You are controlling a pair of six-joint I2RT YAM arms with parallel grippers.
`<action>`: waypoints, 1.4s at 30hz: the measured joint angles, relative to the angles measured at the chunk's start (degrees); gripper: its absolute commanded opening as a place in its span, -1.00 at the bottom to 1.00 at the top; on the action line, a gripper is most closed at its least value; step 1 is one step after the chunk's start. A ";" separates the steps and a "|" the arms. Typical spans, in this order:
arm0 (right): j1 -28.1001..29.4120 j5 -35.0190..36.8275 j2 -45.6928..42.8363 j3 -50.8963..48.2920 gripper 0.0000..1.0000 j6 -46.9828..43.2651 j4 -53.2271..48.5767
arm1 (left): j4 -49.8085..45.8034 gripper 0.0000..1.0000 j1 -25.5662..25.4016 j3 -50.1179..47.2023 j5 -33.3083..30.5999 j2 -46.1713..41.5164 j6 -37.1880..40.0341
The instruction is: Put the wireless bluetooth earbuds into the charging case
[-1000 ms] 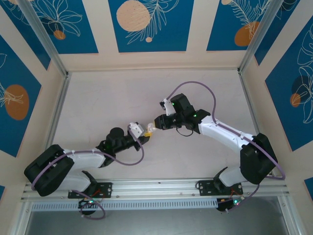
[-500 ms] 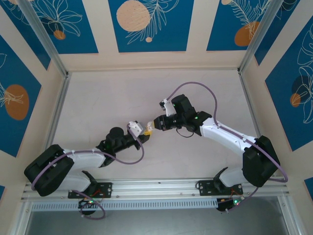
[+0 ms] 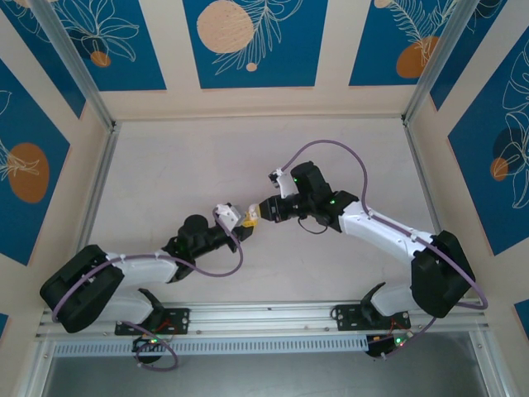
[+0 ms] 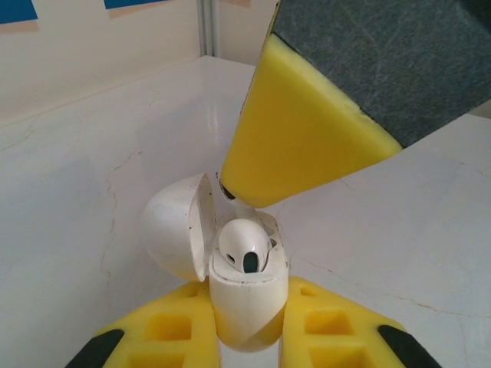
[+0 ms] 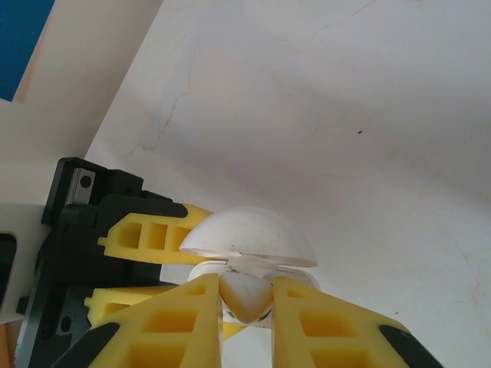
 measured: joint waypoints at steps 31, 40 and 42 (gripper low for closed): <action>-0.72 -6.62 -2.14 -0.22 -0.06 -6.67 -0.79 | -2.47 -0.64 -0.04 0.02 1.73 -4.35 0.28; -2.16 -6.34 -7.37 1.25 0.02 -6.40 -4.44 | -1.97 -0.64 -0.04 0.04 1.70 -5.22 0.31; -2.56 -6.36 -8.59 1.73 0.02 -6.03 -5.11 | -1.95 -0.64 -0.04 0.04 1.70 -5.22 0.31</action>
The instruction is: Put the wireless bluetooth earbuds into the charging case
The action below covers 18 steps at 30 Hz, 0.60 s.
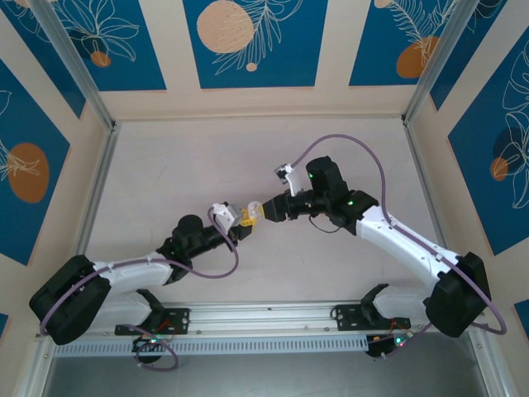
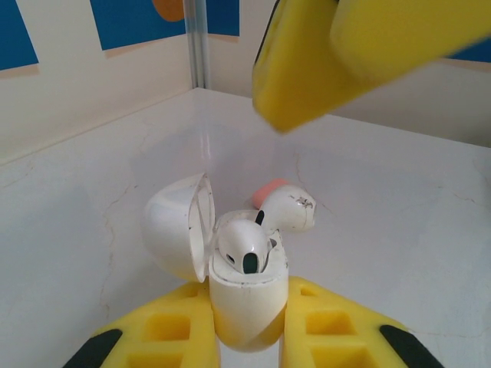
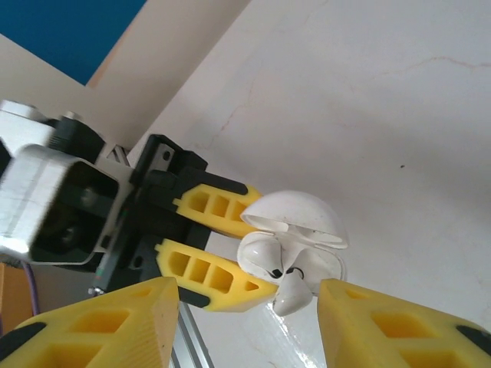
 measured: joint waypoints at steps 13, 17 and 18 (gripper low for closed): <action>-0.46 -1.84 -0.85 0.20 -0.17 3.08 -5.22 | 0.00 -0.65 0.00 0.02 0.00 0.00 0.20; -0.46 -2.14 0.50 0.20 -0.26 3.67 -5.27 | -0.04 -0.64 0.00 0.20 0.00 0.02 0.22; -0.46 -2.23 0.92 0.20 -0.27 3.82 -5.25 | -0.02 -0.65 0.00 0.28 0.00 0.00 0.22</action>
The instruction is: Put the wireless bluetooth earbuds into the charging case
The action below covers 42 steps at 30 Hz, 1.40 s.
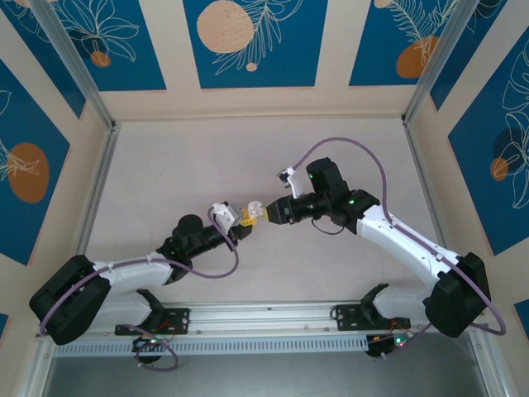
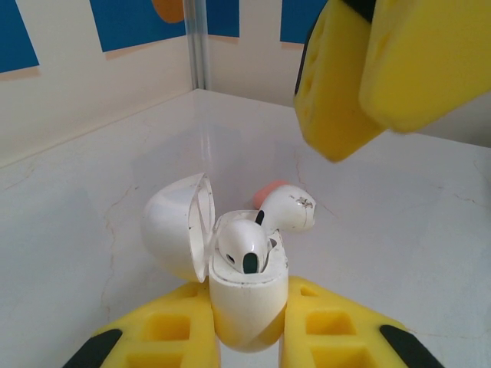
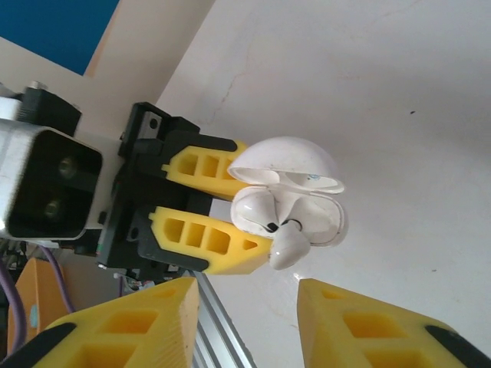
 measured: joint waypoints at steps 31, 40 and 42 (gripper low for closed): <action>-0.07 -1.31 5.51 1.55 -0.43 -1.99 0.04 | -1.55 -0.64 0.00 0.42 -0.07 -0.96 0.15; -0.50 -0.83 5.51 1.64 -0.42 -2.80 -1.09 | -1.77 -0.64 0.00 0.42 -0.17 -1.18 0.15; -0.61 -0.66 5.51 1.66 -0.43 -2.99 -1.49 | -1.77 -0.64 0.00 0.42 -0.20 -1.20 0.15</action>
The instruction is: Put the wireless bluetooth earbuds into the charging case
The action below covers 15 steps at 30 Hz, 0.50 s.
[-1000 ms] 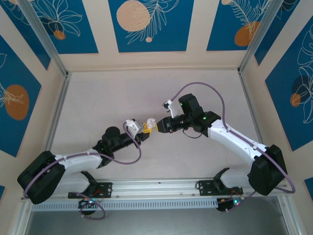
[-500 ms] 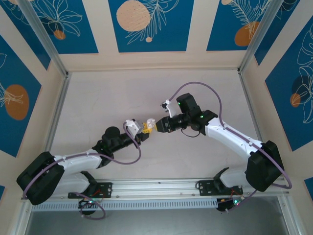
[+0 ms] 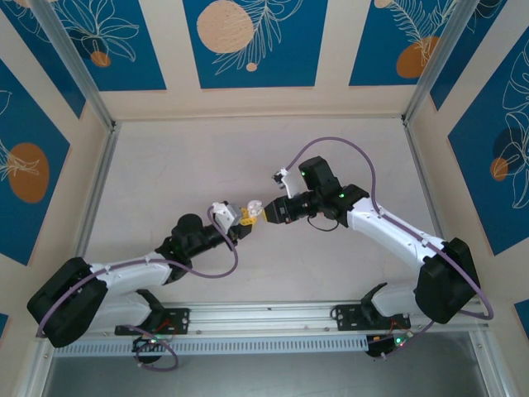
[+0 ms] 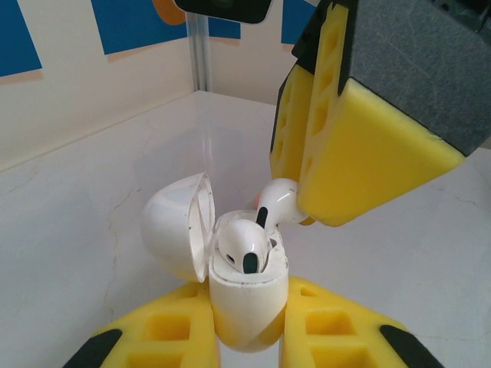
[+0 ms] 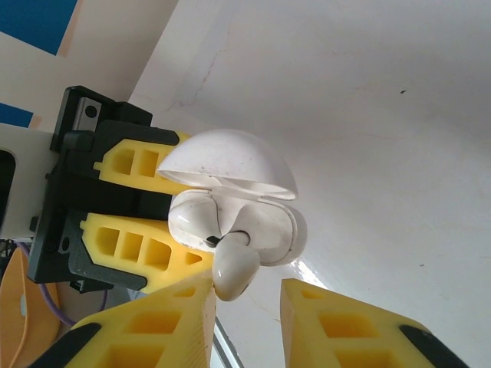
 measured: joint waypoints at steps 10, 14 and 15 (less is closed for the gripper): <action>-0.63 1.25 0.00 0.20 -0.44 -0.22 -0.92 | -0.85 -0.64 0.00 0.00 0.00 -0.72 0.02; -0.81 1.22 0.00 0.39 -0.40 -0.22 -0.85 | -0.94 -0.64 0.00 0.00 0.00 -0.72 0.02; -0.92 1.22 -0.02 0.39 -0.39 -0.22 -0.83 | -0.98 -0.64 0.00 0.00 0.00 -0.74 0.00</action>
